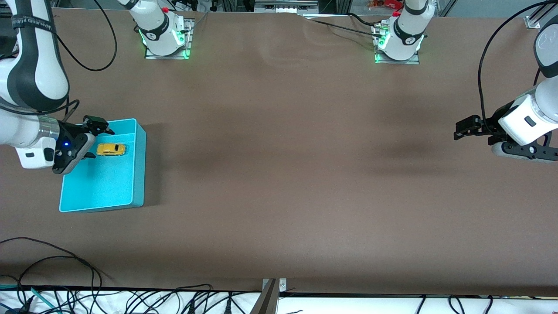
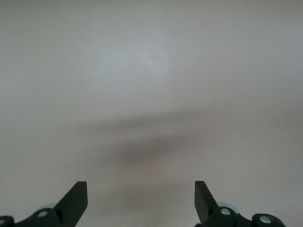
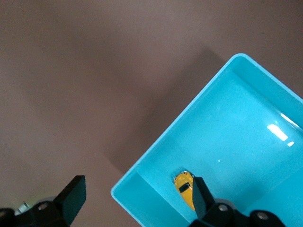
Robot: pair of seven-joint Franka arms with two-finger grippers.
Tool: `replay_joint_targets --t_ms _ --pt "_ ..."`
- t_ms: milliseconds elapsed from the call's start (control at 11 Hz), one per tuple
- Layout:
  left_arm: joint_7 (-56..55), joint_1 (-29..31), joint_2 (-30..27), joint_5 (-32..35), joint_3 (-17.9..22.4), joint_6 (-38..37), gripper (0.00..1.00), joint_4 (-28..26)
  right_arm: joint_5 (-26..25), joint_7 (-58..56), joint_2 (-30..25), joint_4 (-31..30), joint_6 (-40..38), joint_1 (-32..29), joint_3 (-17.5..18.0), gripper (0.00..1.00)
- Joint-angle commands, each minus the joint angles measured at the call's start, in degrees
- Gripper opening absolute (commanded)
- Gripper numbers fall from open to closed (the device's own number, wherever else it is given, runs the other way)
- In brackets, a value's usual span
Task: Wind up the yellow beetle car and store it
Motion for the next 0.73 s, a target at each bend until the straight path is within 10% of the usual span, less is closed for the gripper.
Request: replay_joint_targets --t_ms 0,636 --pt "1.3 0.0 -1.2 -0.7 0.0 -0.5 1.00 0.0 -0.2 20.6 -6.5 -4.5 2.2 0.4 3.9 1.00" --pt "1.1 -0.7 -2.6 9.3 -3.5 -1.7 1.00 1.7 -3.5 37.6 -18.8 -9.0 1.1 0.4 6.5 1.00"
